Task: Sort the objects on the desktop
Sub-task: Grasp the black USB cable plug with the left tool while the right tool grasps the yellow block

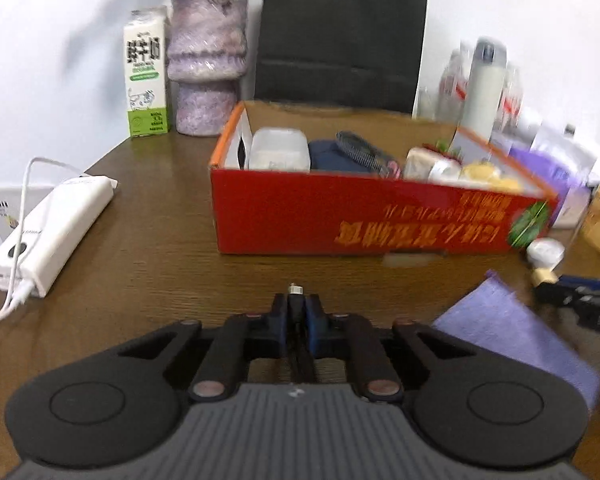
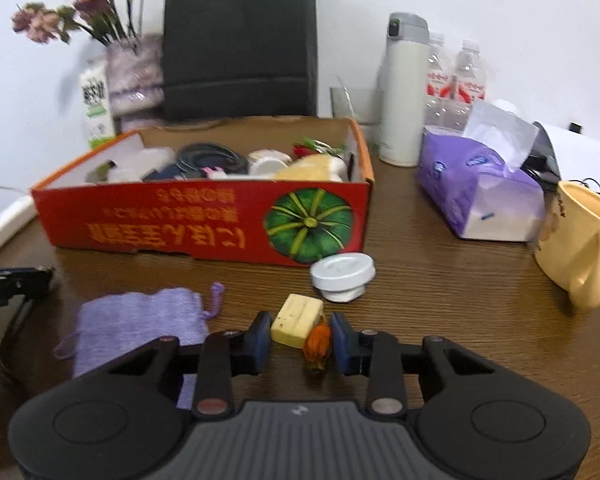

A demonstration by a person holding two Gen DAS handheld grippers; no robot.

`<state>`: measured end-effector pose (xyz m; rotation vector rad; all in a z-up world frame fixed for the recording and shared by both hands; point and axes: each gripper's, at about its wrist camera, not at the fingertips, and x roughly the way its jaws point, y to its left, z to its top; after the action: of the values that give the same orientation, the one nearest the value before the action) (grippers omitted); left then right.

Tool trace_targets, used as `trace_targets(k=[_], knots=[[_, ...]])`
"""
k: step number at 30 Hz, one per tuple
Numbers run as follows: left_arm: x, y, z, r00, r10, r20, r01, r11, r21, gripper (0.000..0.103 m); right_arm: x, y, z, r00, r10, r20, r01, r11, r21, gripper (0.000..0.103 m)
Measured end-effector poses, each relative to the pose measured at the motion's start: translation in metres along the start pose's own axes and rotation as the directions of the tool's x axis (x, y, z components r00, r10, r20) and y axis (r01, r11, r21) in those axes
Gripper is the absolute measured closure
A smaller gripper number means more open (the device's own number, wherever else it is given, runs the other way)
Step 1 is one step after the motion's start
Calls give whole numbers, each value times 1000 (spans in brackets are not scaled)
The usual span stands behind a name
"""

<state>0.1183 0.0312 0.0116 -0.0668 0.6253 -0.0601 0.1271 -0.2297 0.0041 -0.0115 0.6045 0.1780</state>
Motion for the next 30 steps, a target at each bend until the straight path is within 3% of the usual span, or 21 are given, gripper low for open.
trace_targets(k=[4,9,12,15,19,21,23,27,29,30], knots=[[-34,-1,0,997,-19,74,23,998,-59,93,-22,5,-1,997,7,78,-5,1000,-22,72],[-84,-7,1,986,-69,154,81,994,-70,93,-70,21,-11,975,-14,220,35,995,-93,72],[-113,-15,3,976,-93,196,102,994,-35,93,-86,28,-23,991,-11,131,24,995,-100,72],[-134,-25,-4,972,-119,202,119,993,13,93,-98,31,-46,998,66,15,-64,994,-83,72],[-144,-30,-26,978,-131,161,129,991,19,93,-119,40,-76,997,81,-21,-83,988,-128,71],[-145,-30,-39,982,-135,133,134,991,10,93,-126,42,-84,998,54,-30,-57,987,-148,59],[-144,-29,-49,987,-124,106,124,992,4,93,-135,43,-86,999,36,-7,-37,990,-139,55],[-146,-28,-66,991,-84,105,81,996,34,93,-140,45,-76,994,106,20,-103,988,-117,56],[-143,-24,-72,993,-77,88,75,997,30,93,-123,46,-69,996,87,-36,-90,991,-95,60],[-142,-22,-74,994,-78,82,77,997,20,93,-113,46,-68,995,78,-67,-84,993,-77,68]])
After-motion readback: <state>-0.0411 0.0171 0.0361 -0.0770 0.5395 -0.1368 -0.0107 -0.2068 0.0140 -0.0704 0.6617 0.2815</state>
